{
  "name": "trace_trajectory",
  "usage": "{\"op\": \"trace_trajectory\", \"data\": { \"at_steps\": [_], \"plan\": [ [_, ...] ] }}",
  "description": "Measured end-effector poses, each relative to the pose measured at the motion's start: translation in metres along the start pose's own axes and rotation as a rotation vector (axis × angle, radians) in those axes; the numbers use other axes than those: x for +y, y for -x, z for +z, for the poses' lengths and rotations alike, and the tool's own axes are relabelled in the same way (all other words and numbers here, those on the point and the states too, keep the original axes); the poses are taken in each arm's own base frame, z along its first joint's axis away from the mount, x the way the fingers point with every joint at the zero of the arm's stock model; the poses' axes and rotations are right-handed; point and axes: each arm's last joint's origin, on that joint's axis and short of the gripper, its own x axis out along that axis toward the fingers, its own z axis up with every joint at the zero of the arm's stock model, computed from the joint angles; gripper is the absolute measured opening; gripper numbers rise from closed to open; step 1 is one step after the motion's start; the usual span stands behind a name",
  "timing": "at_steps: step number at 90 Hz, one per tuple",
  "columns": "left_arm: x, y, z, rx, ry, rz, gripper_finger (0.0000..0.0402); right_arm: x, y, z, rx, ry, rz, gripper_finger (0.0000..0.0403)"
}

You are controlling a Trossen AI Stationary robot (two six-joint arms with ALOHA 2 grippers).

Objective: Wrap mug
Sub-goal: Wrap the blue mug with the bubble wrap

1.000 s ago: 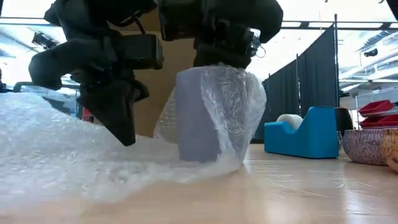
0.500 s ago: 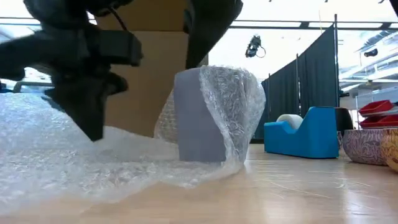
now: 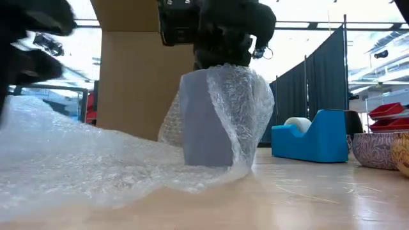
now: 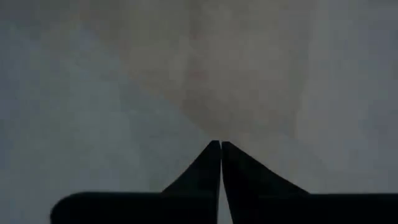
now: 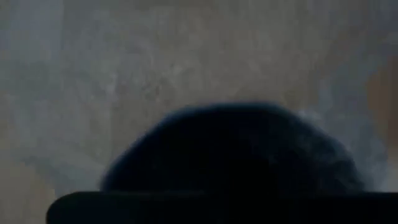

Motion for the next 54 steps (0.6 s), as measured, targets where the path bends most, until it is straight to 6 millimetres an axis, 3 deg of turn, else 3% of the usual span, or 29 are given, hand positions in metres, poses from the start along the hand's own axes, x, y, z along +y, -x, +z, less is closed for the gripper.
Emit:
{"op": "trace_trajectory", "data": {
  "at_steps": [17,28,38,54],
  "plan": [
    [-0.023,0.012,-0.015,0.012,0.072,-0.075,0.0000,0.001,0.050,0.010,0.050,0.011,-0.008,0.0000],
    [-0.034,0.017,-0.028,0.127,0.168,-0.151,0.0000,0.000,0.072,0.014,0.037,0.011,-0.005,0.0000],
    [-0.044,0.022,-0.042,0.187,0.233,-0.195,0.0000,0.001,0.073,0.016,0.015,0.007,-0.003,0.0000],
    [-0.052,0.027,-0.058,0.127,0.330,-0.171,0.0000,-0.002,0.051,0.006,0.087,-0.008,-0.017,0.0000]
  ]
}}
